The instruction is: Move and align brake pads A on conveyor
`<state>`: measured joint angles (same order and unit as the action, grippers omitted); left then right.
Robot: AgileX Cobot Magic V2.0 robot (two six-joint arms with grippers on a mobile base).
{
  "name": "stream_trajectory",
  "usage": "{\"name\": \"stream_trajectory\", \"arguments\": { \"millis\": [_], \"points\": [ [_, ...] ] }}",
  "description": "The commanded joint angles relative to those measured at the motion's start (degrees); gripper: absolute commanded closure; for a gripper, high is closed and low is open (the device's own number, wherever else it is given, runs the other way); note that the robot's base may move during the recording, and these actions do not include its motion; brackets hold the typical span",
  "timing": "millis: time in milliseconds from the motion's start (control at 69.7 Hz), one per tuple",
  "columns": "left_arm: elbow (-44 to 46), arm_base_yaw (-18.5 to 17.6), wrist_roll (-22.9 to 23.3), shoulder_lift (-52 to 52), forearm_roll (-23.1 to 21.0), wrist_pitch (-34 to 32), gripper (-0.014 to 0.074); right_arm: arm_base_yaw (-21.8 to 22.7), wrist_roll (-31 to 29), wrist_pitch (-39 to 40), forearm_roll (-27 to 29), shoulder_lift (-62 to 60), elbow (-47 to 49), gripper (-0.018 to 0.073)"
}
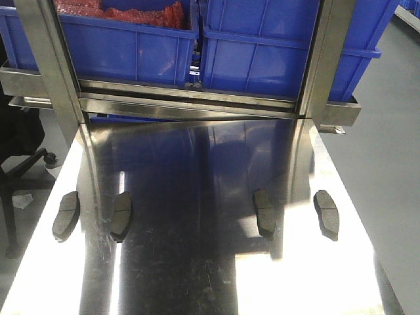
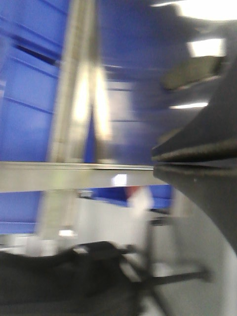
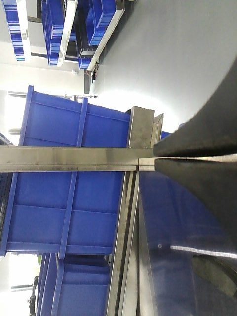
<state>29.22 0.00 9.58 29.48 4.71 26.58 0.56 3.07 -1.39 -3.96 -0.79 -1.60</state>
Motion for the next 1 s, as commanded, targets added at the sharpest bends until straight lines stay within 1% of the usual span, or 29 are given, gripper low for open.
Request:
{"name": "stream_trajectory", "arguments": {
  "millis": [0, 57, 143, 172, 273, 344, 789, 990],
  "points": [
    [3.1, 0.0, -0.5, 3.7, -2.0, 1.7, 0.0603, 0.4, -0.4, 3.9, -0.4, -0.4, -0.5, 0.0568],
    [3.9, -0.1, -3.2, 5.4, -3.6, 5.8, 0.0603, 0.4, -0.4, 3.9, -0.4, -0.4, -0.5, 0.0568],
    [4.7, -0.1, -9.6, 8.0, -7.6, 10.6, 0.0603, 0.4, -0.4, 3.9, -0.4, -0.4, -0.5, 0.0568],
    [5.0, -0.1, -12.3, 8.7, -9.8, 11.6, 0.0603, 0.4, -0.4, 3.9, -0.4, -0.4, -0.5, 0.0568],
    [5.0, -0.1, -19.2, 11.3, -15.5, 13.9, 0.0603, 0.4, -0.4, 3.9, -0.4, -0.4, -0.5, 0.0568],
    [5.0, -0.1, -22.3, 12.6, -16.7, 14.6, 0.0603, 0.4, -0.4, 3.9, -0.4, -0.4, -0.5, 0.0568],
    [5.0, -0.1, -22.2, 12.9, -16.9, 14.8, 0.0603, 0.4, -0.4, 3.9, -0.4, -0.4, -0.5, 0.0568],
    [5.0, 0.0, -19.3, 12.9, -16.8, 14.0, 0.0574, 0.4, -0.4, 3.9, -0.4, -0.4, -0.5, 0.0568]
  ]
}}
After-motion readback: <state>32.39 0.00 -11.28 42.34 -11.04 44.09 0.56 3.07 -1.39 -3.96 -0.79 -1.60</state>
